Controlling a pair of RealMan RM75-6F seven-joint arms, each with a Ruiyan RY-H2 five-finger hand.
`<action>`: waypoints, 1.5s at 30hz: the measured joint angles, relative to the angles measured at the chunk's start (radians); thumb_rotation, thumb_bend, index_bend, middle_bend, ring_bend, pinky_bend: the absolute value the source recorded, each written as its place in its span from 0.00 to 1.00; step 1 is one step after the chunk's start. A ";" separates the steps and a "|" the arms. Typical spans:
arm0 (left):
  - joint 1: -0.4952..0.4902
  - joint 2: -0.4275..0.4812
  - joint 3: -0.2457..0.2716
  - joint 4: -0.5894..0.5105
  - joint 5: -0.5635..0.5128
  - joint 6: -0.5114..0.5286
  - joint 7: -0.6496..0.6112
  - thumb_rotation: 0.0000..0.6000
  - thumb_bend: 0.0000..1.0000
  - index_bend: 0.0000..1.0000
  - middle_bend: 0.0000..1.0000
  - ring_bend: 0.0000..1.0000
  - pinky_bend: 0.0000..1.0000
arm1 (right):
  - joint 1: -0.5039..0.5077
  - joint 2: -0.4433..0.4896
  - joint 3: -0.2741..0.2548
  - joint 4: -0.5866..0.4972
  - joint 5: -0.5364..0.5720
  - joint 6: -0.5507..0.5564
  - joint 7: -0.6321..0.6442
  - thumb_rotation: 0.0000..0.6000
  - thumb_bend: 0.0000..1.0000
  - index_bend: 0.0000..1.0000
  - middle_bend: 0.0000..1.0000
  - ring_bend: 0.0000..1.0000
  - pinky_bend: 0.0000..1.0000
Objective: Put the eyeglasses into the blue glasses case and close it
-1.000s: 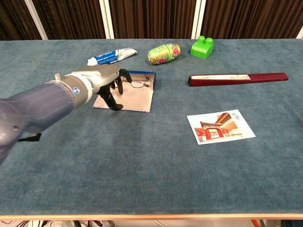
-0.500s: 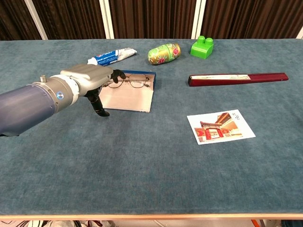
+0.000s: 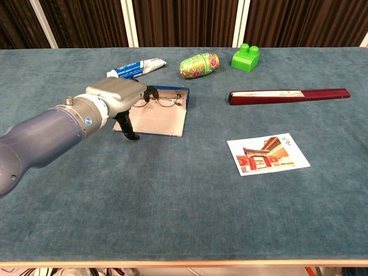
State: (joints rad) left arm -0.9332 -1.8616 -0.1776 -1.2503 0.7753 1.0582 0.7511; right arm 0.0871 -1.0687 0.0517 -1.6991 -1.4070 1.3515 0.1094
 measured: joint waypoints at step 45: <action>-0.032 -0.074 -0.099 0.106 0.026 0.000 0.056 1.00 0.34 0.28 0.19 0.05 0.12 | 0.000 0.002 0.000 -0.003 0.002 -0.003 0.005 1.00 0.11 0.02 0.00 0.03 0.18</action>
State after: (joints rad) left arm -0.9654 -1.9352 -0.2768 -1.1445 0.8013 1.0580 0.8068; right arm 0.0869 -1.0662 0.0512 -1.7021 -1.4050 1.3484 0.1149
